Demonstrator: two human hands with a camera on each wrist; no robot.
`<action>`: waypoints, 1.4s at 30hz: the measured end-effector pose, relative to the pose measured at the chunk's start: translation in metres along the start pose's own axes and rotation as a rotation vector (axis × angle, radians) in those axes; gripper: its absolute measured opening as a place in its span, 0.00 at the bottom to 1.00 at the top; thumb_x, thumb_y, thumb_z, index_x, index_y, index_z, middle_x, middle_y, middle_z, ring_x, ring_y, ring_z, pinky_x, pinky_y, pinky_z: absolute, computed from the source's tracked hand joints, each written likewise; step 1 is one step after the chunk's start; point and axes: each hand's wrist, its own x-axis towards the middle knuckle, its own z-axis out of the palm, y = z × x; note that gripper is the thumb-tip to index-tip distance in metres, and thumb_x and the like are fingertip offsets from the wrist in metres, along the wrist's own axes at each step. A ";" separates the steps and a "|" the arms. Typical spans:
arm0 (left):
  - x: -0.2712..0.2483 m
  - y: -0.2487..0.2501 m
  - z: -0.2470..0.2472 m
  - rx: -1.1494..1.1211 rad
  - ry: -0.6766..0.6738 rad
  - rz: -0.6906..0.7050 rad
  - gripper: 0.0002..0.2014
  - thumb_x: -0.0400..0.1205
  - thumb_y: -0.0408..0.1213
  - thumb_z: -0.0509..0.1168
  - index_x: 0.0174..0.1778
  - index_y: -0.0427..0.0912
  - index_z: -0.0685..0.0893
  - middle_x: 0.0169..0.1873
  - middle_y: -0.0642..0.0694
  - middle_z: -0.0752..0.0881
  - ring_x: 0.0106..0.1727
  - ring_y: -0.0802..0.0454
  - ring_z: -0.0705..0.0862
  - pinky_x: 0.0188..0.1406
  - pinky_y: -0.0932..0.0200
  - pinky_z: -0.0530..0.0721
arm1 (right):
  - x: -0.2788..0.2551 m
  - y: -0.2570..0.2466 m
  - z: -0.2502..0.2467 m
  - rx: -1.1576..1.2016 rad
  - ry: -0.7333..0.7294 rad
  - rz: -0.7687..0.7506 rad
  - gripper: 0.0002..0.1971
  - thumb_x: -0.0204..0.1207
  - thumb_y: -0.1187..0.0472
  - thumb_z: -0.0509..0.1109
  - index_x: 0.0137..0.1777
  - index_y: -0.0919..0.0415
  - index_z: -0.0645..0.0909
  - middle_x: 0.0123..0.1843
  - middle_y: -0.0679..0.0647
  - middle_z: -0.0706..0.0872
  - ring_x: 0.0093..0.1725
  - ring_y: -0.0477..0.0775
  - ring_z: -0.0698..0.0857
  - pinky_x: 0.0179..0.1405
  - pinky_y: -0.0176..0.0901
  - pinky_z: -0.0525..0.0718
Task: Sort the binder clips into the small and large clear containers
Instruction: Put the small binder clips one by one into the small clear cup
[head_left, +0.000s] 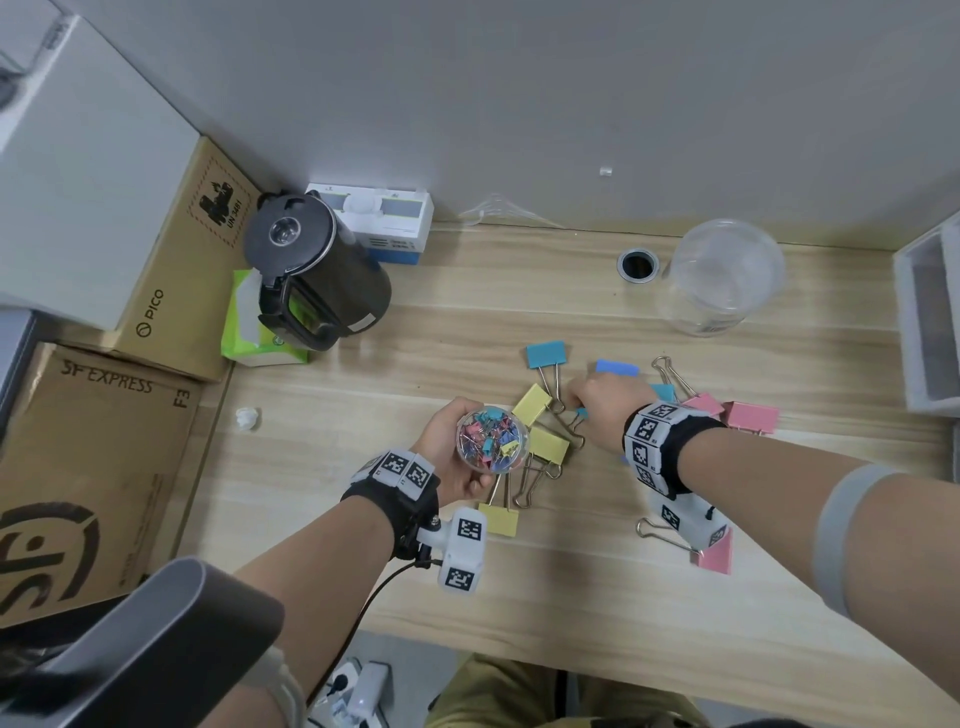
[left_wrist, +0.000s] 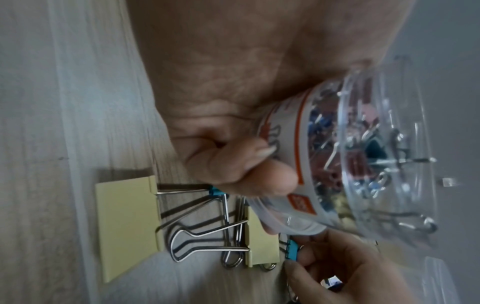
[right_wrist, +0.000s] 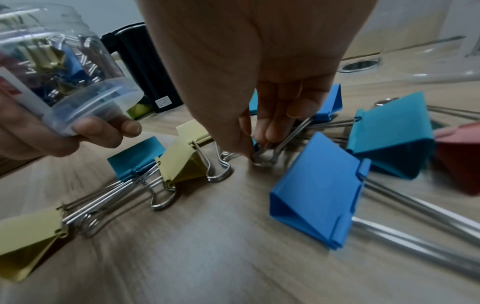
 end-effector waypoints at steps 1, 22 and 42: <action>0.001 -0.001 0.001 0.005 0.004 -0.001 0.24 0.81 0.56 0.55 0.47 0.39 0.87 0.40 0.38 0.89 0.23 0.50 0.74 0.23 0.66 0.70 | -0.001 0.000 0.000 -0.026 -0.005 -0.004 0.14 0.74 0.67 0.63 0.55 0.49 0.77 0.50 0.50 0.84 0.46 0.56 0.83 0.38 0.44 0.79; 0.003 0.009 0.034 0.088 0.015 0.062 0.23 0.81 0.55 0.54 0.45 0.40 0.85 0.42 0.35 0.86 0.23 0.48 0.75 0.18 0.67 0.69 | -0.060 -0.039 -0.075 0.653 0.119 -0.350 0.10 0.66 0.60 0.81 0.48 0.57 0.89 0.35 0.42 0.85 0.32 0.40 0.80 0.38 0.34 0.82; -0.013 0.004 0.060 0.027 -0.070 0.090 0.24 0.81 0.56 0.56 0.42 0.39 0.85 0.31 0.41 0.83 0.21 0.49 0.74 0.16 0.68 0.66 | -0.071 -0.016 -0.050 1.604 -0.370 0.248 0.16 0.86 0.52 0.62 0.60 0.66 0.76 0.61 0.66 0.82 0.48 0.65 0.89 0.43 0.49 0.89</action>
